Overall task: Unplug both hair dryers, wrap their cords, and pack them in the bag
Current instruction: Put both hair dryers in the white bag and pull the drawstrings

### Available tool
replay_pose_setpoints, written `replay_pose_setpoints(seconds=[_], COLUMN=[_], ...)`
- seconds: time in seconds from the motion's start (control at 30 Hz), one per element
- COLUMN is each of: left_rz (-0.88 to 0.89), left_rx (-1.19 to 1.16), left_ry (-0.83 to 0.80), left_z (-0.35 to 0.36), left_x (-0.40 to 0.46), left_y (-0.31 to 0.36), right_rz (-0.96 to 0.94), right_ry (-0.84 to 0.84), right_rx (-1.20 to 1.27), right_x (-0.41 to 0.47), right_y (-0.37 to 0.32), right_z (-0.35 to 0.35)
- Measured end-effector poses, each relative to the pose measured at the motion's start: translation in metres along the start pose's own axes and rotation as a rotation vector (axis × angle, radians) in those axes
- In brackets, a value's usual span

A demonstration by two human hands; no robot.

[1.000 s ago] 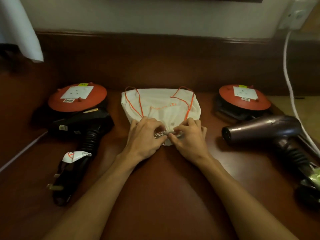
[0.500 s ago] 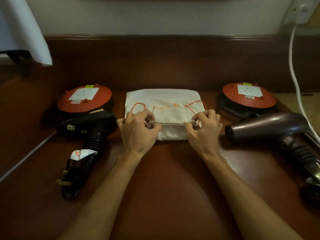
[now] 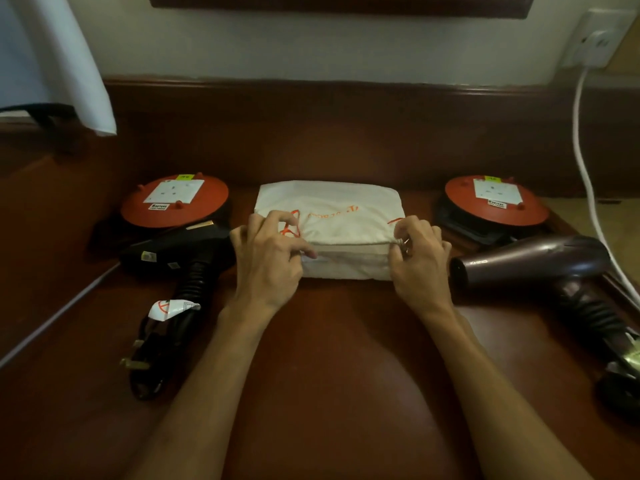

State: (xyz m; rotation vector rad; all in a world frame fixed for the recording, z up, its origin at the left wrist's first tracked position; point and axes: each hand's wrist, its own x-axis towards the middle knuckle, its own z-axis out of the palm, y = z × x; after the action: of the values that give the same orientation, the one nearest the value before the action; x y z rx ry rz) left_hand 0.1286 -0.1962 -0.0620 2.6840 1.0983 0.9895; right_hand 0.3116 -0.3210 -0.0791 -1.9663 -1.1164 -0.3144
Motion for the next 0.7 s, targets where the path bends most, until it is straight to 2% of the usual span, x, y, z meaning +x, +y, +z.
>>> replay_pose_setpoints(seconds=[0.1, 0.17, 0.27, 0.33, 0.4, 0.47, 0.53, 0.6, 0.7], left_rz=[-0.099, -0.122, -0.077, -0.016, 0.014, -0.031, -0.11, -0.222, -0.318], left_rx=[-0.007, 0.023, 0.056, 0.062, 0.108, 0.126, 0.068, -0.004, -0.081], left_ry=[0.049, 0.02, -0.173, -0.304, -0.348, -0.249, -0.085, 0.036, 0.107], left_z=[-0.003, -0.004, -0.003, -0.002, -0.004, -0.008, -0.01, -0.01, -0.01], left_x=[0.002, 0.001, -0.003, -0.007, -0.007, -0.004, -0.002, -0.003, -0.003], left_y=[-0.006, -0.004, 0.005, 0.011, 0.014, 0.011, 0.002, -0.008, -0.017], right_rz=[-0.074, -0.076, -0.039, 0.022, 0.044, 0.031, 0.022, 0.009, 0.018], right_ry=[-0.031, -0.016, 0.017, -0.03, -0.114, -0.181, -0.19, -0.131, 0.027], right_rx=[-0.129, -0.196, -0.277, -0.312, -0.319, -0.298, -0.274, -0.288, -0.295], right_x=[-0.002, -0.003, -0.002, -0.002, -0.003, -0.004, -0.004, -0.003, -0.003], right_y=[0.001, -0.002, -0.003, 0.0, -0.002, -0.007, -0.008, -0.005, 0.0], right_z=[0.003, 0.005, 0.001, -0.003, -0.003, -0.001, 0.0, -0.002, -0.005])
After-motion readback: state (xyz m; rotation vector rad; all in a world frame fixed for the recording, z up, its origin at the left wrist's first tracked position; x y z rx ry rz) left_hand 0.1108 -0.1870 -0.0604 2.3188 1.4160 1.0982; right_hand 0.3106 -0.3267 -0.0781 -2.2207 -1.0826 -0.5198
